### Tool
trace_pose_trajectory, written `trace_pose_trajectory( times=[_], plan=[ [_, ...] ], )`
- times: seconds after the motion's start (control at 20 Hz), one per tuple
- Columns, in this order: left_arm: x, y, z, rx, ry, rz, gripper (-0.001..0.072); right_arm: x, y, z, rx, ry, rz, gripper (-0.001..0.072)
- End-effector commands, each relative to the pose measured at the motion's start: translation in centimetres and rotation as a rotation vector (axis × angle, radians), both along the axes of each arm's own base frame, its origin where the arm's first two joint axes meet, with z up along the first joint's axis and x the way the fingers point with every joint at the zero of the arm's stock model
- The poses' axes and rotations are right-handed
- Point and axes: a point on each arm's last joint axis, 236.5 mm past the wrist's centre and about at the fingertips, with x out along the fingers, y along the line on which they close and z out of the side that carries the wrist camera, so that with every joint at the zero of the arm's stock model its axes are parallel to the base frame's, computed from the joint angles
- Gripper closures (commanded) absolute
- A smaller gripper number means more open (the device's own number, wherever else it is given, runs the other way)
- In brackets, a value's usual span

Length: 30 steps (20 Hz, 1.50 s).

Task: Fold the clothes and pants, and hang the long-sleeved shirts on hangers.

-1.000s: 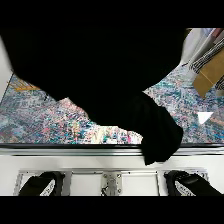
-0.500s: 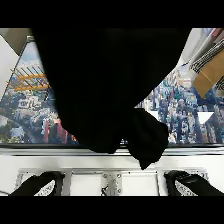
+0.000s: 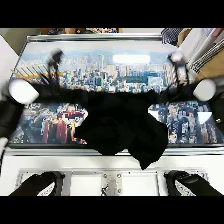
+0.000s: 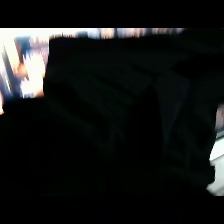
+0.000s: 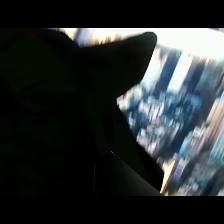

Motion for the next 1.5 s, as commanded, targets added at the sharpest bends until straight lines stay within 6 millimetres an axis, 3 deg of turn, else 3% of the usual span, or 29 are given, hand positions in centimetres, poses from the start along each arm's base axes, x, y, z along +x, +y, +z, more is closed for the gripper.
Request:
trace_pose_trajectory(
  times=[0.0,0.1,0.15,0.2,0.25,0.35,0.45,0.55,0.6,0.7,0.85,0.95,1.15,1.45],
  plan=[
    [-4.8,-0.9,-6.8,0.040,0.098,-0.042,0.0694,-3.7,-0.9,-6.7,-0.027,0.149,-0.026,0.0693],
    [-5.9,-1.0,-7.8,0.053,0.123,-0.060,0.0694,-2.7,-0.9,-6.0,-0.023,0.098,-0.030,0.0684],
    [-6.0,-1.1,-7.8,0.054,0.126,-0.065,0.0694,-2.0,-1.1,-5.1,-0.027,0.059,-0.031,0.0558],
    [-6.0,-1.1,-7.6,0.053,0.125,-0.068,0.0694,-1.3,-1.3,-4.0,-0.034,0.022,-0.031,0.0222],
    [-5.9,-1.2,-7.2,0.050,0.118,-0.069,0.0694,-0.4,-1.7,-2.5,-0.054,-0.024,-0.031,-0.0008],
    [-5.1,-1.6,-5.6,0.034,0.082,-0.070,0.0694,0.9,-1.8,1.7,-0.049,-0.128,-0.036,-0.0008],
    [-4.4,-1.9,-3.9,0.016,0.044,-0.070,0.0694,1.0,-0.7,5.8,0.007,-0.221,-0.027,-0.0008],
    [-3.9,-2.2,-2.5,0.001,0.011,-0.069,0.0694,-0.4,0.5,7.2,0.058,-0.229,-0.040,0.0028],
    [-3.7,-2.3,-1.9,-0.005,-0.002,-0.069,0.0694,-1.6,1.3,6.6,0.051,-0.185,-0.012,0.0131],
    [-3.5,-2.4,-1.4,-0.011,-0.012,-0.070,0.0694,-3.5,2.9,4.4,0.037,-0.092,0.014,0.0139],
    [-3.8,-2.3,-2.1,-0.003,0.004,-0.071,0.0694,-4.2,3.8,0.0,-0.047,-0.005,-0.059,0.0142],
    [-4.3,-2.1,-3.1,0.008,0.031,-0.074,0.0694,-3.8,3.2,-2.5,-0.138,0.032,-0.167,0.0145],
    [-5.3,-1.8,-4.1,0.032,0.077,-0.091,0.0694,-2.2,2.6,-5.5,-0.203,0.038,-0.361,0.0145],
    [-5.3,-1.8,-4.1,0.032,0.077,-0.091,0.0694,-0.8,2.0,-7.3,-0.228,0.024,-0.459,0.0147]
  ],
)
